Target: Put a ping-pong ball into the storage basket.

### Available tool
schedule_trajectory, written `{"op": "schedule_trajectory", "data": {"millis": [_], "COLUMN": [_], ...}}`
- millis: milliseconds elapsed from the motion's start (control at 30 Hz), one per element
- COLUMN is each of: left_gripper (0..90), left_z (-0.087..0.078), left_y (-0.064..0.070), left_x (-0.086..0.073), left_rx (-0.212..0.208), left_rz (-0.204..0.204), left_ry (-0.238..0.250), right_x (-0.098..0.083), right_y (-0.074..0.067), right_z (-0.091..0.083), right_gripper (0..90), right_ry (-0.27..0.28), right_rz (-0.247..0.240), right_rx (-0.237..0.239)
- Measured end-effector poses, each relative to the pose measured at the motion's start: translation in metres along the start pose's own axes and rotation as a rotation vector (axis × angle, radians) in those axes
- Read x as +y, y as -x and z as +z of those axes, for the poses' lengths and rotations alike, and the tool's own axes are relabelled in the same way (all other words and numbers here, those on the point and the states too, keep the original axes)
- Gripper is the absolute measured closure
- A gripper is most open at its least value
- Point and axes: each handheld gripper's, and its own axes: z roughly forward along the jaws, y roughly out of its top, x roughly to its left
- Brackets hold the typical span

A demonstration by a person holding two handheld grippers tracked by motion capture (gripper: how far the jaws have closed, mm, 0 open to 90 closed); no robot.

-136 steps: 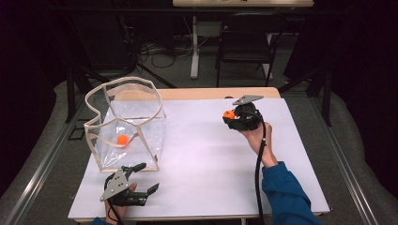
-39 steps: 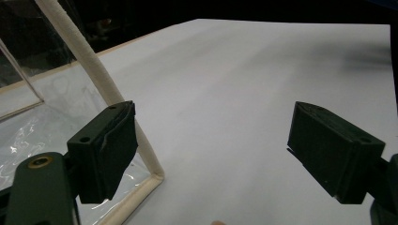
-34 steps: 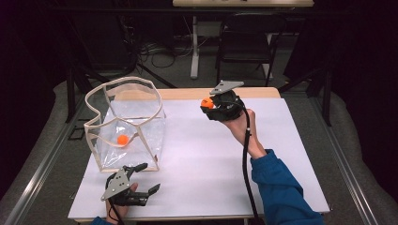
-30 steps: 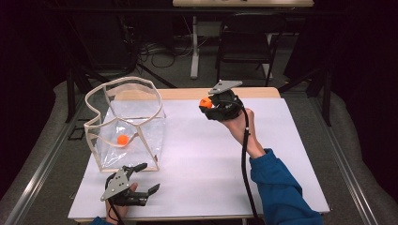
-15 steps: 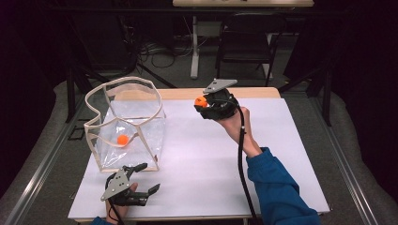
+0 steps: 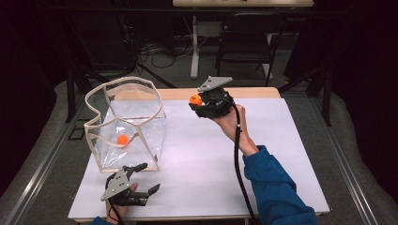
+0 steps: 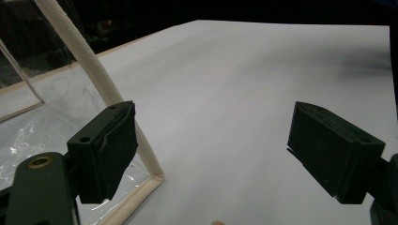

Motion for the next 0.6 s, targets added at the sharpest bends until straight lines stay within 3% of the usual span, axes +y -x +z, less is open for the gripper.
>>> {"op": "schedule_trajectory", "data": {"millis": [600], "left_gripper": [16.1], "left_z": [0.0], "left_y": [0.0], "left_x": [0.0], "left_rx": [-0.003], "left_rz": [0.002], "left_ry": [-0.003], "right_x": [0.014], "right_y": [-0.008], "right_z": [0.008], "right_gripper": [50.6], "right_ry": [0.01], "right_rz": [-0.018], "right_rx": [0.025]}}
